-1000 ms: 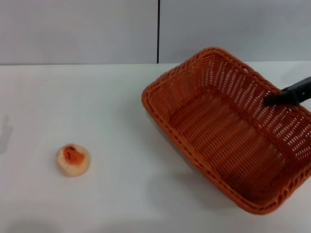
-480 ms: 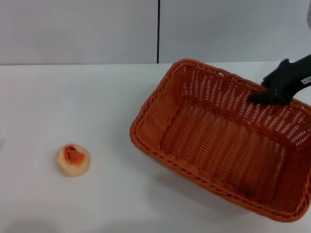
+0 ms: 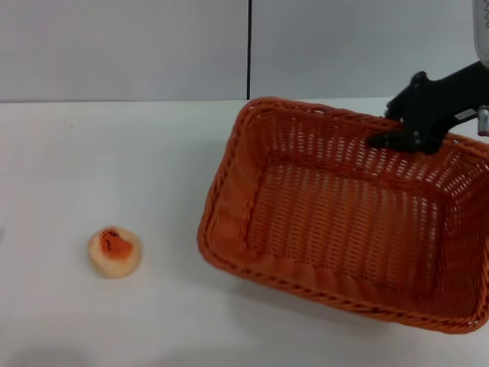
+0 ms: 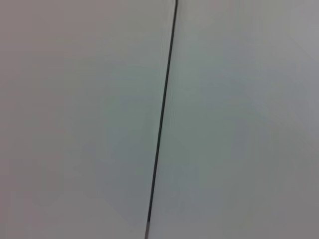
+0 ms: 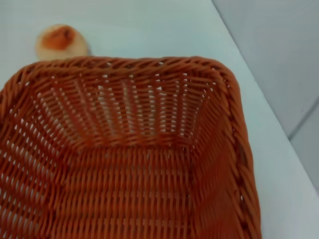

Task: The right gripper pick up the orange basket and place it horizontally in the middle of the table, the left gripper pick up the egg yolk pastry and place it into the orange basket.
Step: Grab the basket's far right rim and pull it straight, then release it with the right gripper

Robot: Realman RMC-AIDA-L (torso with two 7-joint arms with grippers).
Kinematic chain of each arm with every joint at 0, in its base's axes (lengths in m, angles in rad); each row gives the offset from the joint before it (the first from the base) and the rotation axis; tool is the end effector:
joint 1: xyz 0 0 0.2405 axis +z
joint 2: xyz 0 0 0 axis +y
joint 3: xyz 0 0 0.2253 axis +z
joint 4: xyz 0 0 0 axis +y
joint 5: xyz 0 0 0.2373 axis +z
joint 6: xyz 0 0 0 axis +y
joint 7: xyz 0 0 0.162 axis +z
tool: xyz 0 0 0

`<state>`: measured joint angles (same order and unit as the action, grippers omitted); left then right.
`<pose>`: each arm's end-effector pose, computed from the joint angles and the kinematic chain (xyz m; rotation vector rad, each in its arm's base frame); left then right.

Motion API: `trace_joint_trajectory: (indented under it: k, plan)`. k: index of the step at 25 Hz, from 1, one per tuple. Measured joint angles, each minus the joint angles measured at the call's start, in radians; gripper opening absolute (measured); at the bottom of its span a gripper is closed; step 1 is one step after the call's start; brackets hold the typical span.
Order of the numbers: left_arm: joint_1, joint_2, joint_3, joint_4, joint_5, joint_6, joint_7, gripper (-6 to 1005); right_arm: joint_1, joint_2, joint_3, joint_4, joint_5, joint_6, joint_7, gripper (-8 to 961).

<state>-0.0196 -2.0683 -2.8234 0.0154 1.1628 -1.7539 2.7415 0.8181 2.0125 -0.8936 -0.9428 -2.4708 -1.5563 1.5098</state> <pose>-0.3836 0.1652 0.0432 -1.3559 -0.5429 -0.8466 0.1747 0.4149 0.0368 -2.9190 0.0061 -0.2133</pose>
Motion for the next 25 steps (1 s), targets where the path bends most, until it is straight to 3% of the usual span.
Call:
trace_joint_trajectory:
  k: [5,15,25]
  plan:
    - [0.000,-0.001,0.002,-0.001,0.000,-0.012,0.001,743,0.001,0.005,-0.004,0.005,0.065,-0.015,-0.073,173]
    - [0.002,0.000,0.002,0.000,0.000,-0.031,0.001,741,0.000,0.038,-0.055,0.035,0.067,-0.006,-0.110,174]
    - [-0.008,0.001,0.002,-0.002,0.000,-0.024,0.002,739,-0.004,0.042,-0.082,0.020,0.067,-0.037,-0.096,187]
